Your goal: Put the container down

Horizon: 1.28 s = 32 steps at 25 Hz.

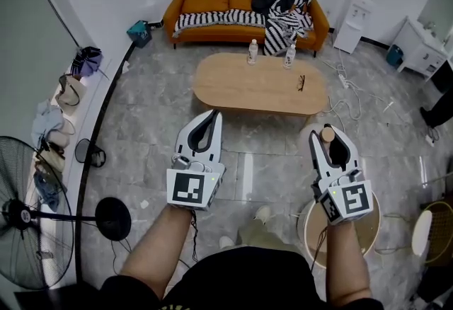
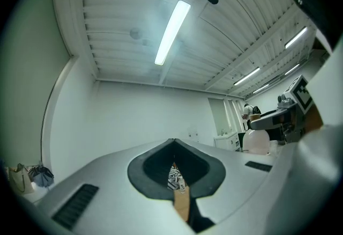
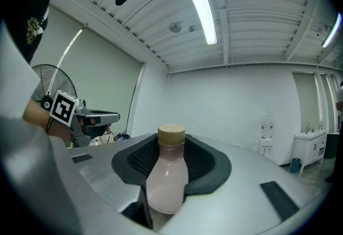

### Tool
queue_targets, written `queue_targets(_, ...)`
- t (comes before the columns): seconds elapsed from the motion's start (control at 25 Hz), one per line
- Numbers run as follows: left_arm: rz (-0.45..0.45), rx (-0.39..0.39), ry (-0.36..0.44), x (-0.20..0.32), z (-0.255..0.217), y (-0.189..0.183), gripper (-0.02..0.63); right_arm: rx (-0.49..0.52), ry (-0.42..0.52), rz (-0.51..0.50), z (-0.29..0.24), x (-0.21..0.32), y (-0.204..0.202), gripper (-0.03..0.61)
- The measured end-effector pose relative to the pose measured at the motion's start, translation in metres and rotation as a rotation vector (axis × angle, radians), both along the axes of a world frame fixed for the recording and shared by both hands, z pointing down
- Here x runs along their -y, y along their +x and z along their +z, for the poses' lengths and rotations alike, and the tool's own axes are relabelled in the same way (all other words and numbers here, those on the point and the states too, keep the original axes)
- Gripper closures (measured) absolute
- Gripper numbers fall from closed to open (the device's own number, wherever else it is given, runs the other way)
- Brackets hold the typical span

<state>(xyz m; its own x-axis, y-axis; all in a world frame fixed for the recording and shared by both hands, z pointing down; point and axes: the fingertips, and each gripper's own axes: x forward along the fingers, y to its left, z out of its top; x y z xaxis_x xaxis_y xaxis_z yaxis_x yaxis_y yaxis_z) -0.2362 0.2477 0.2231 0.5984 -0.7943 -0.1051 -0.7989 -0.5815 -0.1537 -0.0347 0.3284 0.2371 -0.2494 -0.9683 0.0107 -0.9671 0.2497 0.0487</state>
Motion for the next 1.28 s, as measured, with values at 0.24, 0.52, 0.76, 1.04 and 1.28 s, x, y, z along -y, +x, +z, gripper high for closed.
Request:
queue_targets(0.24,0.013,-0.012,-0.007,0.027,0.011,0.017,0.600,0.004,-0.011,-0.019,0.006,0.029,0.013,0.426)
queue_targets(0.52,0.003,-0.010,-0.015,0.048,0.020,0.037,0.600,0.010,-0.025,-0.038,0.012,0.051,0.031,0.426)
queue_targets(0.76,-0.001,0.009,-0.022,0.071,0.026,0.049,0.600,0.016,-0.015,-0.047,0.013,0.076,0.043,0.426)
queue_targets(1.04,-0.024,0.024,-0.032,0.096,0.022,0.078,0.600,0.054,-0.042,-0.068,0.020,0.099,0.077,0.426)
queue_targets(1.28,-0.043,0.005,-0.009,0.115,0.014,0.110,0.600,0.077,-0.025,-0.097,0.012,0.121,0.108,0.426)
